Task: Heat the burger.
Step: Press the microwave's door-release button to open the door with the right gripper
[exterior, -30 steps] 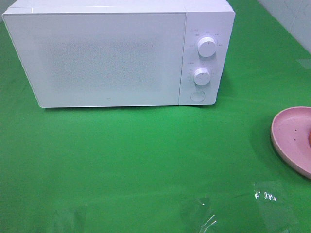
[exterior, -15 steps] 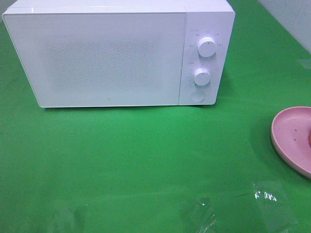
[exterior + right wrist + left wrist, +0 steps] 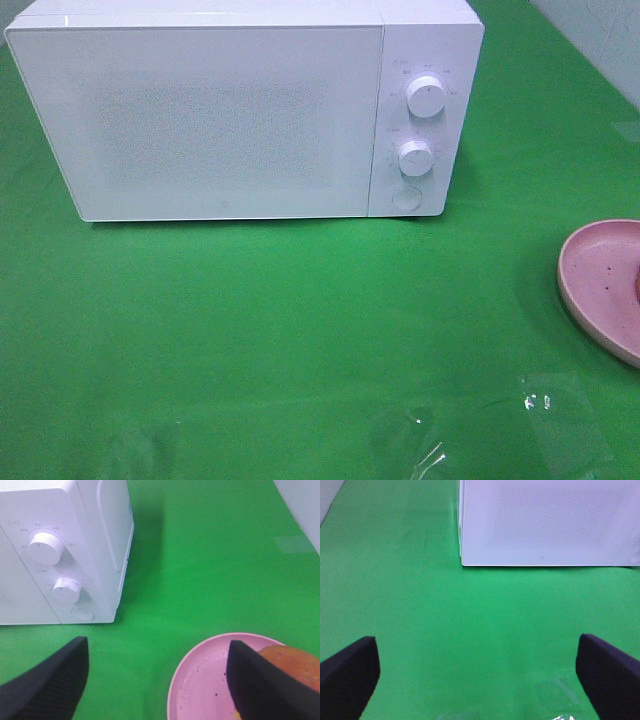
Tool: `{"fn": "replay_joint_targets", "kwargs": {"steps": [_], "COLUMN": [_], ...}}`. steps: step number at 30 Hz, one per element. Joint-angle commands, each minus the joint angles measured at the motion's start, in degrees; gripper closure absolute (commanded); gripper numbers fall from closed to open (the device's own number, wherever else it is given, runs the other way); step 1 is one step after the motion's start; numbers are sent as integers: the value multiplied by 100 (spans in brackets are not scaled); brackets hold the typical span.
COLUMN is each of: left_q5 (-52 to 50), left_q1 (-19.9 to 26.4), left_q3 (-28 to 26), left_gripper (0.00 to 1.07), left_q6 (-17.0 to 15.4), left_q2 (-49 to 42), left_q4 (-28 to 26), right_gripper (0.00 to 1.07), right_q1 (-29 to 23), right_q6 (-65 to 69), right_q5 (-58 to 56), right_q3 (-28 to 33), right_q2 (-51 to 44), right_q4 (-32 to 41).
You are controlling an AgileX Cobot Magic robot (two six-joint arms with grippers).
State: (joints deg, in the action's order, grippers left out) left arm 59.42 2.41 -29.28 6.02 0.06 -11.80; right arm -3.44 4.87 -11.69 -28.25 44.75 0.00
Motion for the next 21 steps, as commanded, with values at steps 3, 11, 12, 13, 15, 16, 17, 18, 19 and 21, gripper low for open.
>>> {"fn": "replay_joint_targets", "kwargs": {"steps": [3,11,12,13,15,16,17,18,19,21], "left_q5": [-40,-40,-40,-40,-40,-40,-40,-40,-40,-40], "left_q1": [-40,-40,-40,-40,-40,-40,-40,-40,-40,-40], "left_q3": [0,0,0,0,0,0,0,0,0,0], "left_gripper": [6,6,6,6,6,6,6,6,6,6], "left_q6": [0,0,0,0,-6,-6,-6,-6,-6,-6], "left_q2": [-11,-11,-11,-11,-11,-11,-11,-11,-11,-11], "left_q4": [-17,-17,-17,-17,-17,-17,-17,-17,-17,-17], "right_gripper": [38,38,38,38,38,38,38,38,38,38], "right_q1": [-11,-11,-17,-17,-206,-206,-395,-395,-636,-888], "right_q6": [-97,-596,-728,-728,-1375,-1375,-1679,-1679,-2057,-2475], "right_q5": [1702,2578,2630,2630,2979,2979,3157,3157,3392,3650], "right_q3": [573,877,911,911,1060,1060,1106,1106,1175,1232], "right_q2": [372,693,722,722,894,894,963,963,1031,1129], "right_q4": [0,487,625,625,1232,1232,1564,1564,1982,2384]}}
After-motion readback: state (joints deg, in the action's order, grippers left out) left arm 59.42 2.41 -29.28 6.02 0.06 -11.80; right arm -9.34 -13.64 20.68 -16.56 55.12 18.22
